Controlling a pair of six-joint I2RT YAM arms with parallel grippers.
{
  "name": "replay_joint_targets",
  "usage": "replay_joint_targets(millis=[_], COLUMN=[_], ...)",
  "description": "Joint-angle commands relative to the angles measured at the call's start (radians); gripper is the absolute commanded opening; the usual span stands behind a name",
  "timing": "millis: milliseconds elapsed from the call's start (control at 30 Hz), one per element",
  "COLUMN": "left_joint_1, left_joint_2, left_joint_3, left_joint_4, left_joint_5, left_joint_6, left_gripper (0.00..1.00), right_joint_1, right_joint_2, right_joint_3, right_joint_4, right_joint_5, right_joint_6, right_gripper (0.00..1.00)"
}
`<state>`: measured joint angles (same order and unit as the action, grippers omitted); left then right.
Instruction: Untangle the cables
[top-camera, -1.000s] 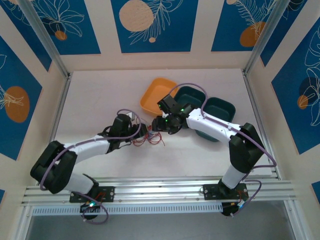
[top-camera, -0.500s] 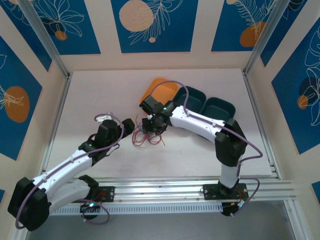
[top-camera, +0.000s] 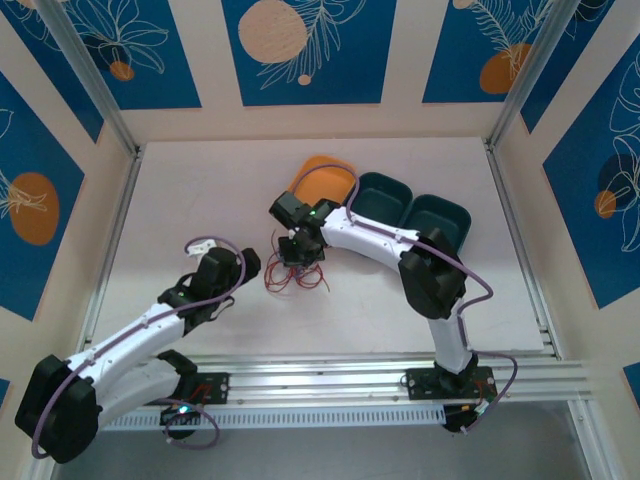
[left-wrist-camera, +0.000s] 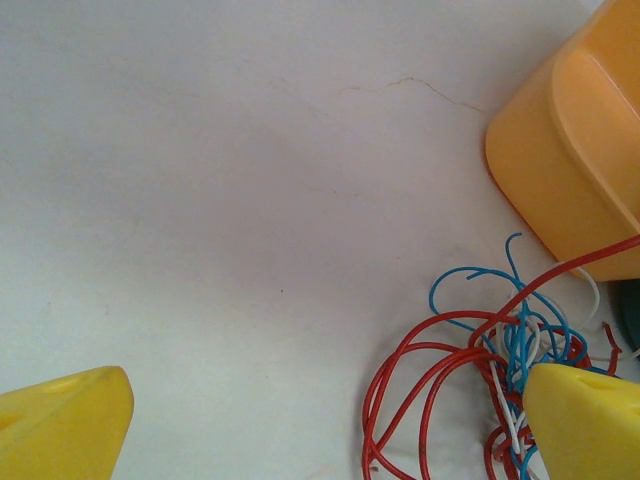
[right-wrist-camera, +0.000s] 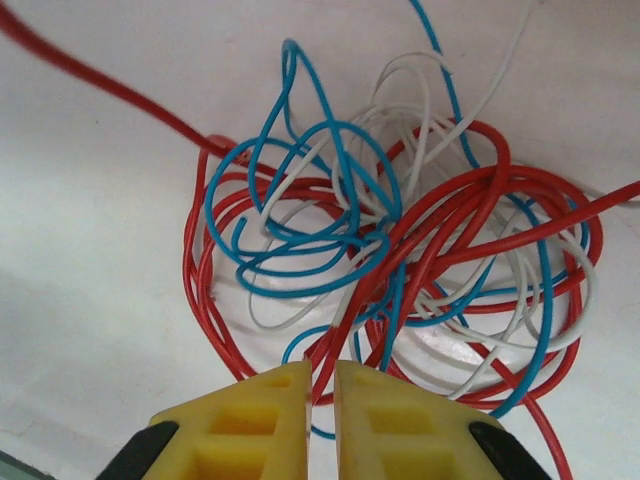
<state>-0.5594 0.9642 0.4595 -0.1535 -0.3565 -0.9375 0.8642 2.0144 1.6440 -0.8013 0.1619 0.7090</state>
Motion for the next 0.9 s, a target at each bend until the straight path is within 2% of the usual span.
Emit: replay_joint_targets(millis=[0,167,500,867], left_joint_1=[0.01,0.011,0.011,0.012], left_joint_2=[0.017,0.038,0.08,0.13], left_joint_3=[-0.013,-0.012,-0.004,0.007], left_joint_4=[0.024,0.041,0.069,0.091], left_joint_5=[0.006,0.02,0.051,0.08], left_joint_6=[-0.004,-0.004,0.0,0.008], left_gripper=[1.0,1.0,1.0,1.0], right_joint_1=[-0.014,-0.018,-0.015,-0.017], right_joint_2=[0.025,0.036,0.056,0.099], right_joint_3=[0.027,0.027,0.038,0.067], right_joint_4=[-0.032,-0.034,-0.011,-0.014], right_joint_5=[0.011,0.002,-0.013,-0.031], right_joint_6=[0.015,0.012,-0.001,-0.013], right_gripper=[0.16,0.22,0.22,0.34])
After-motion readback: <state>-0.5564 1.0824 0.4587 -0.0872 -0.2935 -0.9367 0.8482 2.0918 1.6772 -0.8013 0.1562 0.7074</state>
